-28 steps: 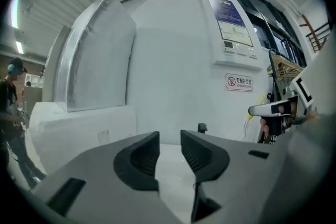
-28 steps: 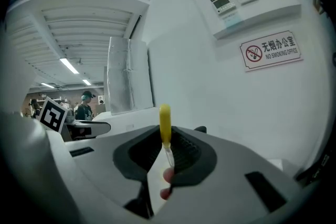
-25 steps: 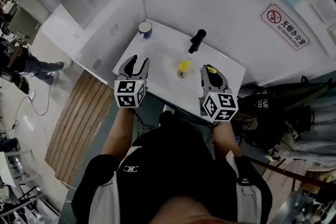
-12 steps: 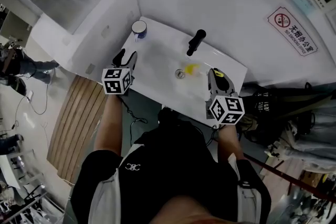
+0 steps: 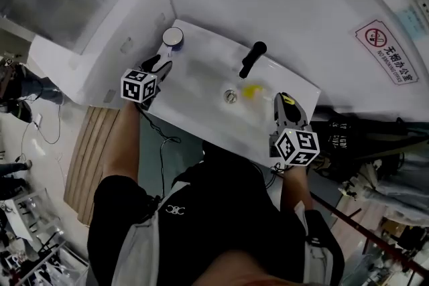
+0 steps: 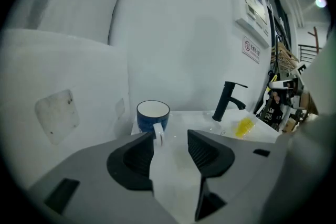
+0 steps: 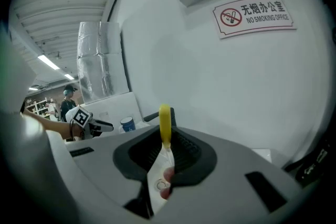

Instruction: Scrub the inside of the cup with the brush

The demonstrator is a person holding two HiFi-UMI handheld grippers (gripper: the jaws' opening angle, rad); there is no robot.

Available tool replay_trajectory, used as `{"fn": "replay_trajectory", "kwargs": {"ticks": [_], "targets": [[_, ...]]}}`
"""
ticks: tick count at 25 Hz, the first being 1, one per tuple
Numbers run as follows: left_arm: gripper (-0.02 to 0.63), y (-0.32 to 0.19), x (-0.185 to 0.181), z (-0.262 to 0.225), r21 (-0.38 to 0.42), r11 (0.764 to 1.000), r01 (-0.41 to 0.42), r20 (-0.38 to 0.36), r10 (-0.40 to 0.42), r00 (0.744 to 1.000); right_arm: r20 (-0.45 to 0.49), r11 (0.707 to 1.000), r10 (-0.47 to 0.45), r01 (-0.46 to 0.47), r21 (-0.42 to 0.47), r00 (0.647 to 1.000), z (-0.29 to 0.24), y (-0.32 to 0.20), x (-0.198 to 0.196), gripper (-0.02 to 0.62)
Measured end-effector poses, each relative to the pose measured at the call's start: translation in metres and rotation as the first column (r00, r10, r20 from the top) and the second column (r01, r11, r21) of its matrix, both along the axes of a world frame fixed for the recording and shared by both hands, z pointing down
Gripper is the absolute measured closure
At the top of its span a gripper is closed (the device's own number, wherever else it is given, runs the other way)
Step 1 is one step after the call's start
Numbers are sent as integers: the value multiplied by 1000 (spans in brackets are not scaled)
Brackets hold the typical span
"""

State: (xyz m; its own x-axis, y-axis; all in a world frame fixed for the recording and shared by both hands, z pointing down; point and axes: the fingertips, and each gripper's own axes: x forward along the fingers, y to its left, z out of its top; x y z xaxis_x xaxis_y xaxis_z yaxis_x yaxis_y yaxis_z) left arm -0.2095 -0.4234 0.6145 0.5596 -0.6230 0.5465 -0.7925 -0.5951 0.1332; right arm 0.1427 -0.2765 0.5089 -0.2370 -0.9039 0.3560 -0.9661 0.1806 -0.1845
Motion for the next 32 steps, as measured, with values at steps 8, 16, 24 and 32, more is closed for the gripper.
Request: {"fn": "replay_trajectory", "kwargs": {"ticks": [8, 16, 24, 32], "targets": [[400, -25, 12, 36, -143, 975, -170, -47, 165, 985, 34, 998, 26, -25, -50, 999, 14, -13, 6, 540], [414, -29, 39, 53, -218, 925, -313, -71, 305, 950, 17, 996, 42, -40, -83, 999, 26, -13, 16, 540], [537, -30, 55, 56, -147, 929, -339, -40, 337, 941, 20, 994, 46, -44, -100, 999, 35, -14, 20, 540], [538, -34, 66, 60, -16, 956, -294, 52, 294, 954, 18, 994, 29, -27, -104, 999, 37, -15, 20, 540]]}}
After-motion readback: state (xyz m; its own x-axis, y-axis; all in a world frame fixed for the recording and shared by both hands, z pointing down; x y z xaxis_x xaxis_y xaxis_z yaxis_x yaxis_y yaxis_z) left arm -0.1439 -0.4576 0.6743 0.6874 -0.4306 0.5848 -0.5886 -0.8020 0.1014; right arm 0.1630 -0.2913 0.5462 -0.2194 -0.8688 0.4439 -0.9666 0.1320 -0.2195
